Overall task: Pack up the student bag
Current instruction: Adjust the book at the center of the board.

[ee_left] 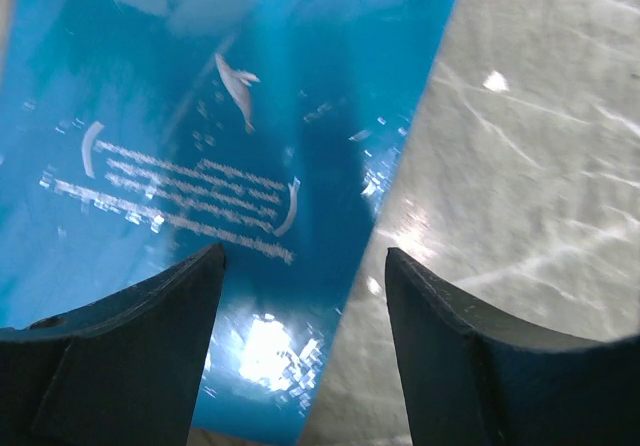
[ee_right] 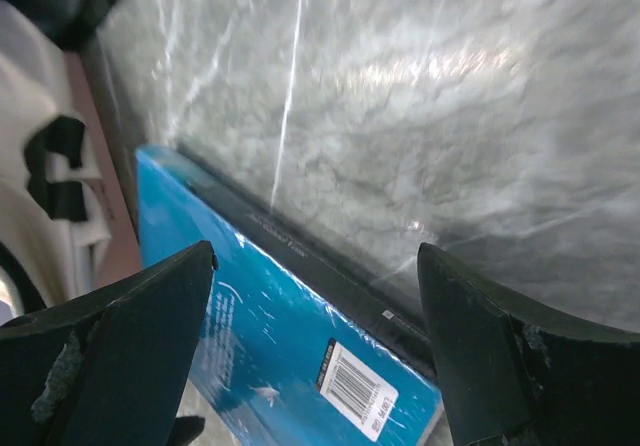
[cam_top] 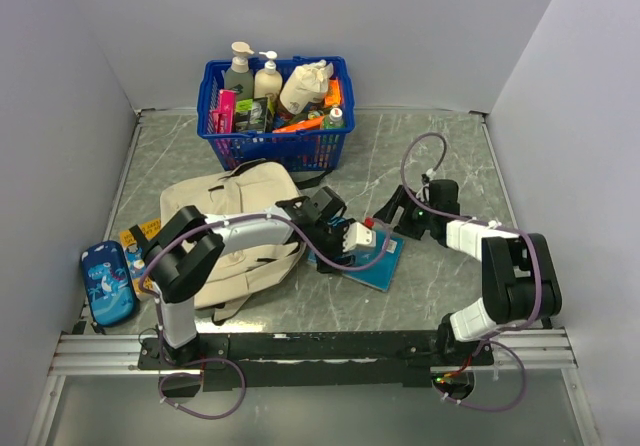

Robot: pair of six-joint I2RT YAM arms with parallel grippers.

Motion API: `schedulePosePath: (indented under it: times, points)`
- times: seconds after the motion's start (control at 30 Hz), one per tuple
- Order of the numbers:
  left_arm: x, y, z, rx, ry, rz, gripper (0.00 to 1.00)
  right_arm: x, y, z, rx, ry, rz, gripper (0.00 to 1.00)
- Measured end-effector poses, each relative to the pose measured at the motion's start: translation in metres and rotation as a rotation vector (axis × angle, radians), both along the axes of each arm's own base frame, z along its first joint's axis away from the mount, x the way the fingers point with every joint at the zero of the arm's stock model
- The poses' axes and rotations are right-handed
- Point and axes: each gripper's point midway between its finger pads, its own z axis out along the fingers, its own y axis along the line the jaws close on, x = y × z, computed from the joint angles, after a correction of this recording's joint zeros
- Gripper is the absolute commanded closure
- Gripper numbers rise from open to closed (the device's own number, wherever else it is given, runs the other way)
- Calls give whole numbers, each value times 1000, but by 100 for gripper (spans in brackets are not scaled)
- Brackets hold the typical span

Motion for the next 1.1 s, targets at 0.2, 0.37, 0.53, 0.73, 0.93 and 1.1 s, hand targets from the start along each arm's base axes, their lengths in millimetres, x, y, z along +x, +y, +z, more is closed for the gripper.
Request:
schedulePosePath:
  times: [0.2,0.37,0.53,0.73,0.93,1.1]
  points:
    - [12,-11,-4,-8,-136,32,29,-10,18,-1,17,-1,61,14]
    - [18,-15,-6,17,-165,61,29,-22,7,2,-34,-73,8,18]
    - [29,-22,-6,53,-164,86,30,-41,-14,-1,-104,-119,-84,18]
    - [50,-19,-4,106,-155,176,30,-59,-25,-3,-131,-128,-142,19]
    - [111,-14,14,74,-140,403,30,-82,-8,-8,-66,-72,-93,19]
    - [120,-17,27,18,-87,495,30,-106,10,-12,4,-4,-25,18]
